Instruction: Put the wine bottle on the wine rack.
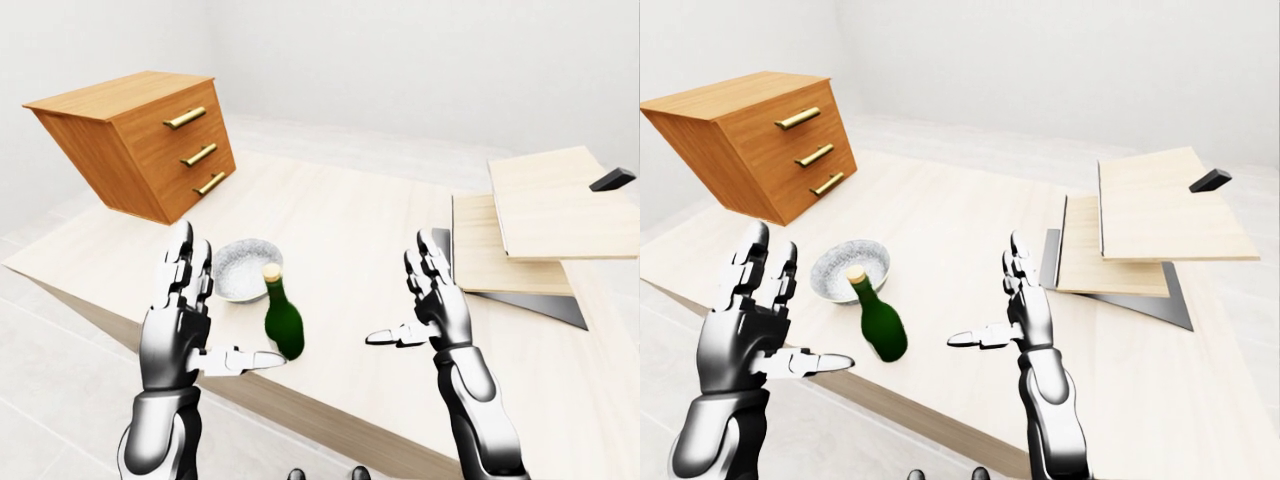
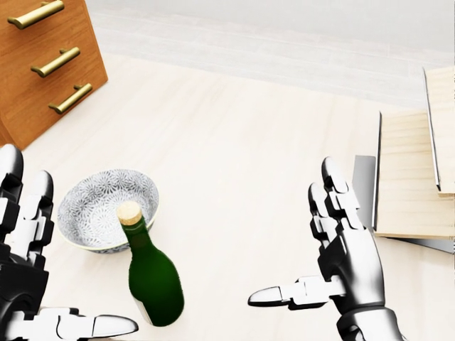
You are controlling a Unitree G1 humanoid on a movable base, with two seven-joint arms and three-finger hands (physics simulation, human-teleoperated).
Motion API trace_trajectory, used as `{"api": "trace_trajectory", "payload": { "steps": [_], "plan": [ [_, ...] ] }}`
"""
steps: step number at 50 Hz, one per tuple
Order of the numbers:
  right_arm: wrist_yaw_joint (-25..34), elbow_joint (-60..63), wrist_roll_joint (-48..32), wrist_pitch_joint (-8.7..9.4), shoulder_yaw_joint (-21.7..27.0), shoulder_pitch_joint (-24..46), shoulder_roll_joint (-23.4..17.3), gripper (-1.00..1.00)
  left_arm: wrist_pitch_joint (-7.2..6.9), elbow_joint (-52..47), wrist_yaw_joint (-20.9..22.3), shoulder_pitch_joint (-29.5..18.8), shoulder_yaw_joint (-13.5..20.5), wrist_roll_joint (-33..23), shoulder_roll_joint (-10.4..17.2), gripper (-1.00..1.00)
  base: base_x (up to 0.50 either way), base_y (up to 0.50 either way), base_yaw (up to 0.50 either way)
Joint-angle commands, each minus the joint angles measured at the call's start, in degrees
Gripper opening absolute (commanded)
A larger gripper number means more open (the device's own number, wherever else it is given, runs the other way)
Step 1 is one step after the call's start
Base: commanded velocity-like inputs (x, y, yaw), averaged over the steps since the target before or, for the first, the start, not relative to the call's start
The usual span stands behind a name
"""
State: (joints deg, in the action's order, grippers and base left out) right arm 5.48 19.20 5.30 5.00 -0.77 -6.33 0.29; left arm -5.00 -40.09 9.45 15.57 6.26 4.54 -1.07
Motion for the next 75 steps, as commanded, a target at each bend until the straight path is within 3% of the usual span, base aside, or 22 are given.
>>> {"api": "trace_trajectory", "payload": {
  "steps": [1, 33, 49, 75],
  "plan": [
    [-0.4, -2.4, -0.1, 0.0, -0.4, 0.2, 0.0, 1.0, 0.0, -1.1, 0.0, 1.0, -0.7, -0.2, -0.2, 1.0, 0.12, 0.05, 0.0],
    [-0.4, -2.8, -0.8, 0.0, -0.6, 0.8, -0.3, 1.0, 0.0, -2.9, 0.1, 0.3, -0.5, 0.0, 0.1, 1.0, 0.0, 0.0, 0.0],
    [-0.5, -3.7, -2.4, 0.0, -1.0, 0.9, -0.4, 1.0, 0.0, -3.1, 0.8, 1.0, 0.2, 0.6, -0.3, 1.0, 0.0, 0.0, 0.48],
    [-0.2, -2.4, -1.6, 0.0, -1.9, -0.2, -0.1, 1.0, 0.0, -1.8, 1.4, 1.7, 0.5, 0.6, -0.5, 1.0, 0.07, -0.11, 0.0]
  ]
}}
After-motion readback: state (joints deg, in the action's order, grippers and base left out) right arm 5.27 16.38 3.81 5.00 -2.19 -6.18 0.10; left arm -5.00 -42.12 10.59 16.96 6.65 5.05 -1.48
